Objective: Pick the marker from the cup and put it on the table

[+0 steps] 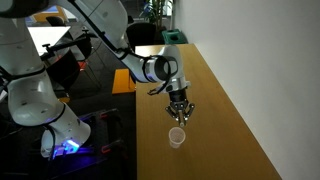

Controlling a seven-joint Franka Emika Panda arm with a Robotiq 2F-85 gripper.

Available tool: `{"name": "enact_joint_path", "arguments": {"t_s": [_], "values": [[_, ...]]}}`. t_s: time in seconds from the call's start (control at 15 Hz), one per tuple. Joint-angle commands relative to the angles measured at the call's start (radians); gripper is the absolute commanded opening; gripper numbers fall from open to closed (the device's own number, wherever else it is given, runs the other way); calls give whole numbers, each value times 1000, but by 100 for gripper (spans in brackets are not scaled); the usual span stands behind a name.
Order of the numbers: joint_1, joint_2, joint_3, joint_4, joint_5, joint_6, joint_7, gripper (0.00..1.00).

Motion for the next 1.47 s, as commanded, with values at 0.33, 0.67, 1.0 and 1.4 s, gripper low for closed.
{"name": "enact_joint_path", "arguments": {"t_s": [0.33,0.67,1.0,1.4], "values": [[-271,43,252,82,-93,285,-187,5],[-381,137,337,141,155,444,-556,5],[-564,253,544,257,405,426,-959,5],[-742,385,750,441,572,324,-1297,5]]}}
